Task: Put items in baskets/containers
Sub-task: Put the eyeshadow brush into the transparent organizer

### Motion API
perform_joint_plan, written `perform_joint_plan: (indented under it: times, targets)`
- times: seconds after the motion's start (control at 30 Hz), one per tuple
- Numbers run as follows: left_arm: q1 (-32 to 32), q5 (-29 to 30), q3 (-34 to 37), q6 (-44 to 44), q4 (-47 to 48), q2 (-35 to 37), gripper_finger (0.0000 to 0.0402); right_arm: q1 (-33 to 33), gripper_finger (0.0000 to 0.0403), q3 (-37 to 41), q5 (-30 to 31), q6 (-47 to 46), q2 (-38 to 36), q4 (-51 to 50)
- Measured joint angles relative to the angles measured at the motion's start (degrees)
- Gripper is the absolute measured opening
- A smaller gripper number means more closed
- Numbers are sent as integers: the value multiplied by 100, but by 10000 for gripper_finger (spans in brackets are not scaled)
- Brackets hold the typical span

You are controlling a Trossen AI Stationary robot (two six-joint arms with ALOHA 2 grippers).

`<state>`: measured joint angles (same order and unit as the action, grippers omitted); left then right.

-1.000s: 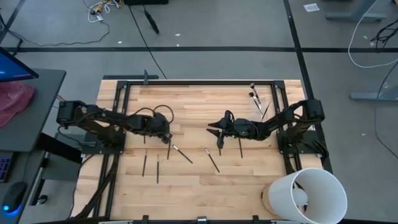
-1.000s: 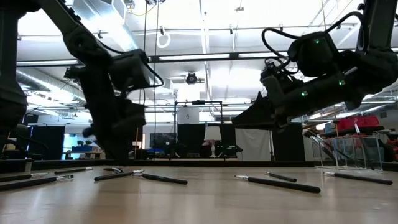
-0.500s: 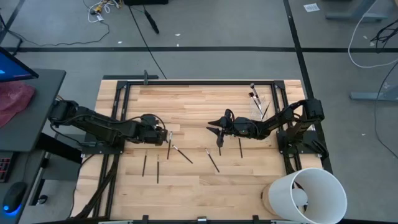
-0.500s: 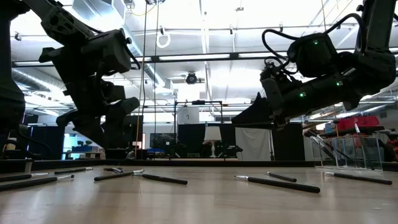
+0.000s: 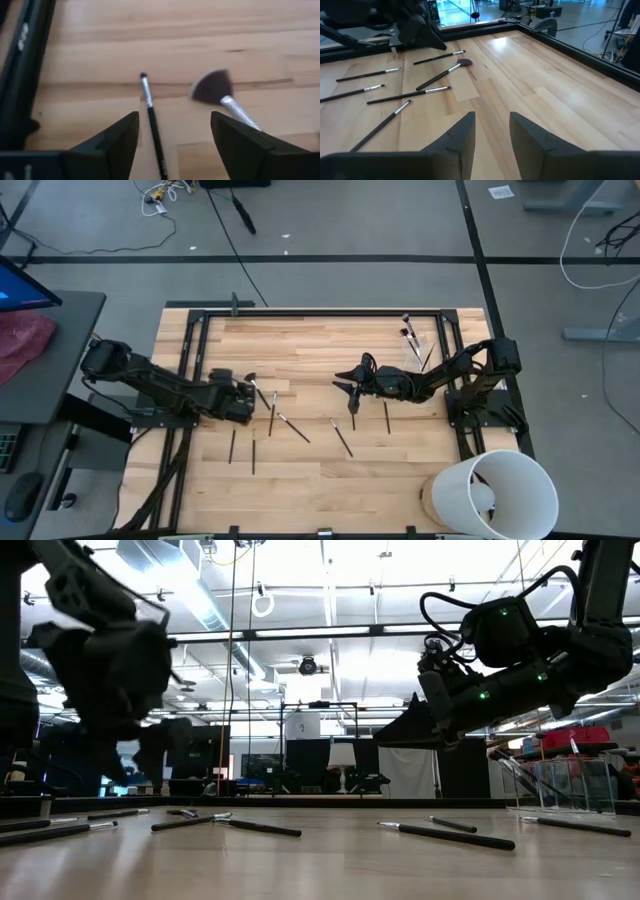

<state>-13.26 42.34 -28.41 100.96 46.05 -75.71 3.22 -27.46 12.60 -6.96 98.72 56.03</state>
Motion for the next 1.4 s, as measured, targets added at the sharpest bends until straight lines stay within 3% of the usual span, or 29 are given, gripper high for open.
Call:
perform_joint_plan:
  times: [0.2,0.37,0.73,1.2,1.4]
  targets:
    - [-17,54,736,180,-1112,-41,216,0,121,0,-2,0,-2,2]
    - [-26,130,1070,116,-1473,-30,180,0,121,0,-2,0,-1,9]
    - [-15,92,1188,-502,-1535,-30,15,0,121,0,-2,0,-2,99]
    - [-144,-135,984,-922,-1395,350,10,-30,121,2,-17,-50,-2,139]
    - [-140,397,891,-1403,-1425,907,8,-39,121,7,-104,-57,-2,456]
